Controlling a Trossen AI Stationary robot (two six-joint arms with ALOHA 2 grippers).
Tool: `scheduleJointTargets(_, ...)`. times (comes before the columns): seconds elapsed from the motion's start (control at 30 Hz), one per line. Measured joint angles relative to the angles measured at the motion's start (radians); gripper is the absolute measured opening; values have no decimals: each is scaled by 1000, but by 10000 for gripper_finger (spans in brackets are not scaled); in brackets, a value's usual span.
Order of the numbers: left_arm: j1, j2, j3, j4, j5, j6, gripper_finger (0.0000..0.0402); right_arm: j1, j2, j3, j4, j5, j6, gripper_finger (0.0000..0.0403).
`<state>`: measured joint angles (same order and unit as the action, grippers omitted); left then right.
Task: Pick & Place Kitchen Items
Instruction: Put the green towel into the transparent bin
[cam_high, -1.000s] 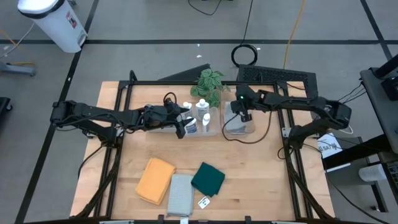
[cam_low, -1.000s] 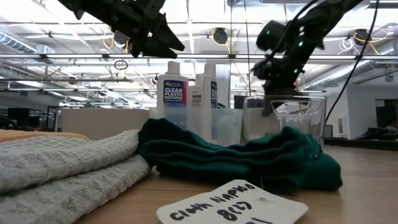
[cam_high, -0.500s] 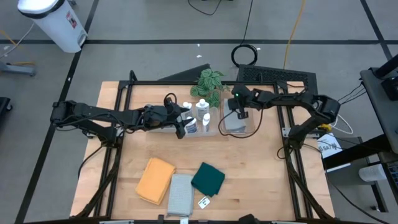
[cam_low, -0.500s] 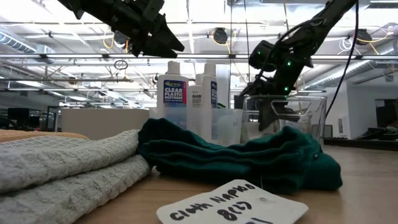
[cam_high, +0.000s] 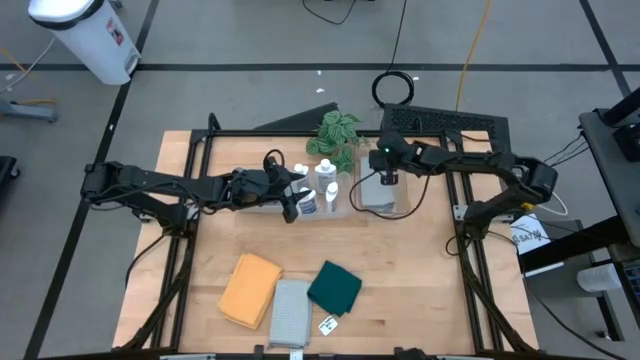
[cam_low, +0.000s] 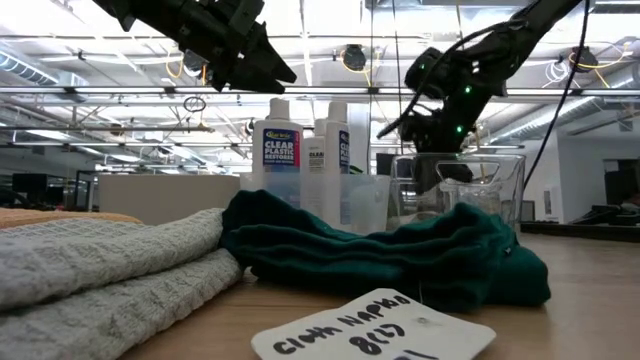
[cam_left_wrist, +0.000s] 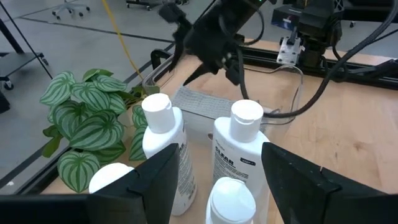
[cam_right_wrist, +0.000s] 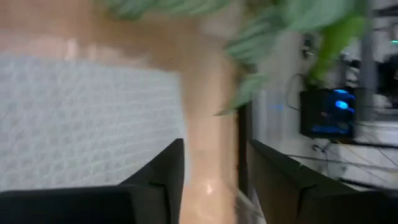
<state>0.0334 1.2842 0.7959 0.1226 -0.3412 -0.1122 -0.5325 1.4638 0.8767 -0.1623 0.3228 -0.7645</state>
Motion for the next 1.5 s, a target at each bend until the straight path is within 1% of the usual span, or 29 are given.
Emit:
scheduleJointTargets(0.1,0,0,0,0,0,-1,234,33,-54,0,13,55,47,162)
scheduleJointTargets(0.2,0,0,0,-3,0,-5,235,84,-121,0,12,100,57,178)
scheduleJointTargets(0.3,0,0,0,-13,0,-6,235,147,-202,0,22,98,80,187)
scheduleJointTargets(0.47,0,0,0,-31,0,-26,235,277,-315,0,28,89,227,192)
scheduleJointTargets(0.53,0,0,0,-31,1,-28,234,328,-352,0,24,55,308,190)
scheduleJointTargets(0.73,0,0,0,-31,1,-50,235,469,-410,0,22,-136,559,181)
scheduleJointTargets(0.83,-3,0,0,-31,1,-54,235,531,-411,0,19,-190,652,178)
scheduleJointTargets(0.93,-8,0,0,-31,2,-54,235,590,-404,-14,47,-222,700,176)
scheduleJointTargets(1.03,-12,0,0,-31,2,-54,234,648,-398,-56,111,-222,704,176)
scheduleJointTargets(1.23,-12,0,0,-31,3,-59,234,734,-398,-176,337,-222,691,175)
scheduleJointTargets(1.37,-12,0,0,-30,3,-73,234,757,-398,-262,499,-222,672,174)
scheduleJointTargets(1.5,-12,0,0,-19,3,-86,234,757,-398,-354,729,-223,666,174)
